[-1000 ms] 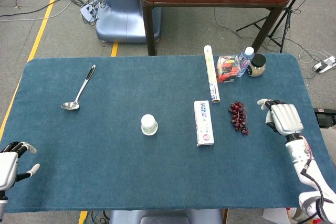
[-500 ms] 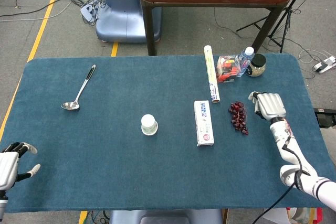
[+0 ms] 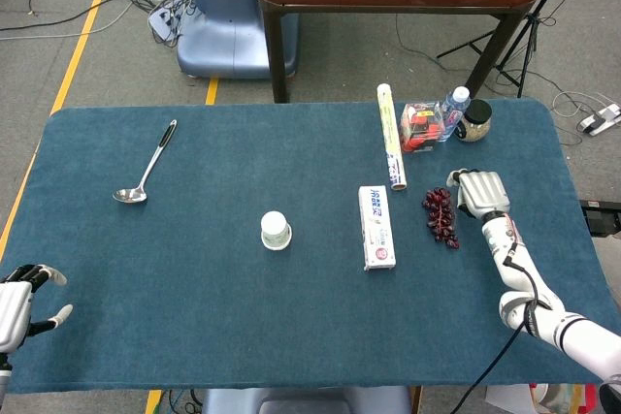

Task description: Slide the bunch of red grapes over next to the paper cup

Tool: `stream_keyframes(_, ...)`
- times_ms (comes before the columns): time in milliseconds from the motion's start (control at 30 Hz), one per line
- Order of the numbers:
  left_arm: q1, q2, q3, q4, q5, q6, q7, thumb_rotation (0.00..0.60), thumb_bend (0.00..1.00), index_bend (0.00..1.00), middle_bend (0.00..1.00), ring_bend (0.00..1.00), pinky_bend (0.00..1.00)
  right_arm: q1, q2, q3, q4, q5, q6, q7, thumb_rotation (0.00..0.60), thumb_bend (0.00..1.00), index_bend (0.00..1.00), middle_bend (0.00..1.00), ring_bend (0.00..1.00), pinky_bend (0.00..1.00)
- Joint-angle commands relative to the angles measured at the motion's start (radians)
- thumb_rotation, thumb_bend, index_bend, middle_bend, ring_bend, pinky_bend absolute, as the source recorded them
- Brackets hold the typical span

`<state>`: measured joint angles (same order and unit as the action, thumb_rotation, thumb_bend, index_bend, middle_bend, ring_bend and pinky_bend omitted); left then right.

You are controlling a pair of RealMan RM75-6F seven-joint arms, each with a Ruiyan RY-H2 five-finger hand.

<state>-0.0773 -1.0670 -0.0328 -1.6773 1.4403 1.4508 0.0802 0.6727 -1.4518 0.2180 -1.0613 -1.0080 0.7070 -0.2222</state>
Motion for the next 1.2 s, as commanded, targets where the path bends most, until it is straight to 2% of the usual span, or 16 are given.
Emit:
stream_keyframes(33,0.001,0.002,0.001,-0.002,-0.001,0.000,-0.001,0.600,0.20,0.48,0.42,0.31,0.44,0.015,-0.019,0.000,0.033,0.010,-0.020,0.008,0.600,1.00,0.38,0.32,0.29,0.45)
stream_keyframes(300,0.002,0.008,-0.001,-0.005,-0.013,-0.007,-0.005,0.600,0.20,0.48,0.42,0.31,0.45,0.051,-0.068,-0.006,0.108,0.002,-0.053,0.020,0.600,1.00,0.38,0.32,0.29,0.45)
stream_keyframes(567,0.005,0.019,-0.003,-0.009,-0.021,-0.009,-0.018,0.600,0.20,0.48,0.43,0.32,0.46,0.068,-0.089,-0.012,0.119,-0.005,-0.071,0.035,0.600,1.00,0.38,0.32,0.29,0.45)
stream_keyframes(800,0.006,0.026,-0.003,-0.014,-0.020,-0.009,-0.024,0.600,0.20,0.48,0.43,0.32,0.46,0.066,-0.077,-0.022,0.089,-0.007,-0.072,0.036,0.600,1.00,0.38,0.32,0.29,0.45)
stream_keyframes(1200,0.004,0.025,-0.001,-0.015,-0.021,-0.015,-0.017,0.600,0.20,0.48,0.43,0.32,0.46,0.049,-0.004,-0.048,-0.017,-0.001,-0.084,0.044,0.600,1.00,0.38,0.32,0.29,0.44)
